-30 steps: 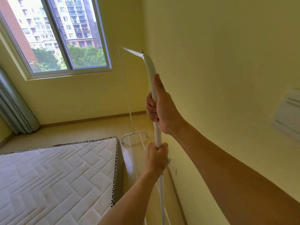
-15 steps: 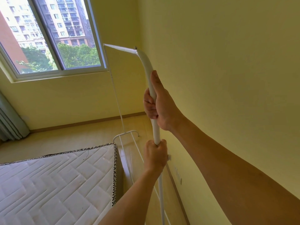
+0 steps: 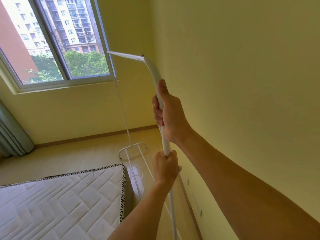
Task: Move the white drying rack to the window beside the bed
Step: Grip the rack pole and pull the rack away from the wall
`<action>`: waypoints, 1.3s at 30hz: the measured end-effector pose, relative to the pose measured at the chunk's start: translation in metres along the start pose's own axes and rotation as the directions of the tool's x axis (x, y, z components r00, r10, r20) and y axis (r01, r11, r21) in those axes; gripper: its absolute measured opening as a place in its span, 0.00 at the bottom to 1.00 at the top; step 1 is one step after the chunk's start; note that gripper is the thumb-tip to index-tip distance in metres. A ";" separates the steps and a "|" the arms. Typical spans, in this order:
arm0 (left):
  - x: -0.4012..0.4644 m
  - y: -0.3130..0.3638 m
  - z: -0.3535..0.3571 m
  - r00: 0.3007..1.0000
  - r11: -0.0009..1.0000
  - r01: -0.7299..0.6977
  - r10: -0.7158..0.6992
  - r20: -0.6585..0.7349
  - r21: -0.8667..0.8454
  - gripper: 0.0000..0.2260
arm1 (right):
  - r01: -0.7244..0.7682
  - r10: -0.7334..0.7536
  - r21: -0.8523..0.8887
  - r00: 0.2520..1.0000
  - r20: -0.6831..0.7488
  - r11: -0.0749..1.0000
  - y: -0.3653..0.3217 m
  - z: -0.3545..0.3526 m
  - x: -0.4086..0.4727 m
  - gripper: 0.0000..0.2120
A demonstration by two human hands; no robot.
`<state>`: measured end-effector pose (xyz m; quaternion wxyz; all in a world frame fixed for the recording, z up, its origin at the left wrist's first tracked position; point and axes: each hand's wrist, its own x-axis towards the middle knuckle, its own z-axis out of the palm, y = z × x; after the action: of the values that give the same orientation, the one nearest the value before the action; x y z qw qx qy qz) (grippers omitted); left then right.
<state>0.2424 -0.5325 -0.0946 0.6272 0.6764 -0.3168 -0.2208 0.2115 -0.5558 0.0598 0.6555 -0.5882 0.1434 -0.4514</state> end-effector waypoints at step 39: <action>0.352 -0.042 0.039 0.995 0.996 -0.083 0.082 -0.047 -0.015 0.20 | -0.082 0.065 0.080 0.978 0.197 0.993 0.121 -0.022 0.338 0.27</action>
<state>0.4687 -0.8077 -0.1058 0.6487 0.6622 -0.3281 -0.1816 0.4328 -0.8388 0.0610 0.7079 -0.5942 0.0806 -0.3733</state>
